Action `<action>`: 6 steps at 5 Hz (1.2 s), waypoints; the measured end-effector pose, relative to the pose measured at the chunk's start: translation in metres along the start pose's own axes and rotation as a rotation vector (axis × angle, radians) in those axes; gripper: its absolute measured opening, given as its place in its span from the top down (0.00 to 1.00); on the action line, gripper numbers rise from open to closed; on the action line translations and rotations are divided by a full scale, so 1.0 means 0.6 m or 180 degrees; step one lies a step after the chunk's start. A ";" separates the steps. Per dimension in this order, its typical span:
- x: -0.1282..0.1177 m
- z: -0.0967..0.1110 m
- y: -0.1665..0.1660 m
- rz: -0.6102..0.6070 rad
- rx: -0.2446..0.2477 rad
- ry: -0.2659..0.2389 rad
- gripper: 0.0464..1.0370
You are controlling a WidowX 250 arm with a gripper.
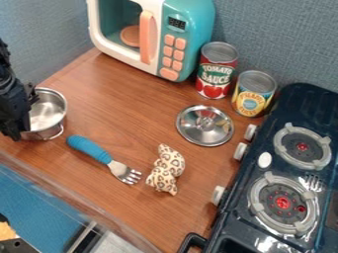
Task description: Move the silver pot to the midle of the table
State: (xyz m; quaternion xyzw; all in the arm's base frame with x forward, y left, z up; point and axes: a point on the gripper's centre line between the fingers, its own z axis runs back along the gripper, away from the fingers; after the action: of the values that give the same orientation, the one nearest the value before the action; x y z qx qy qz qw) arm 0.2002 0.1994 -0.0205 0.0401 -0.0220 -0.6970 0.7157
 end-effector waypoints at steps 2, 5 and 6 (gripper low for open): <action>0.006 0.014 0.012 -0.0234 0.0146 0.0072 0.99; 0.060 0.085 0.093 -0.0664 0.0549 -0.0252 0.99; 0.091 0.102 0.139 -0.0872 0.0638 -0.0276 0.99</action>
State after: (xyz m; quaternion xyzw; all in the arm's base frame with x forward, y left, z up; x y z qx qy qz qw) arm 0.2792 0.1453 0.0463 0.0837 -0.1166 -0.7833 0.6048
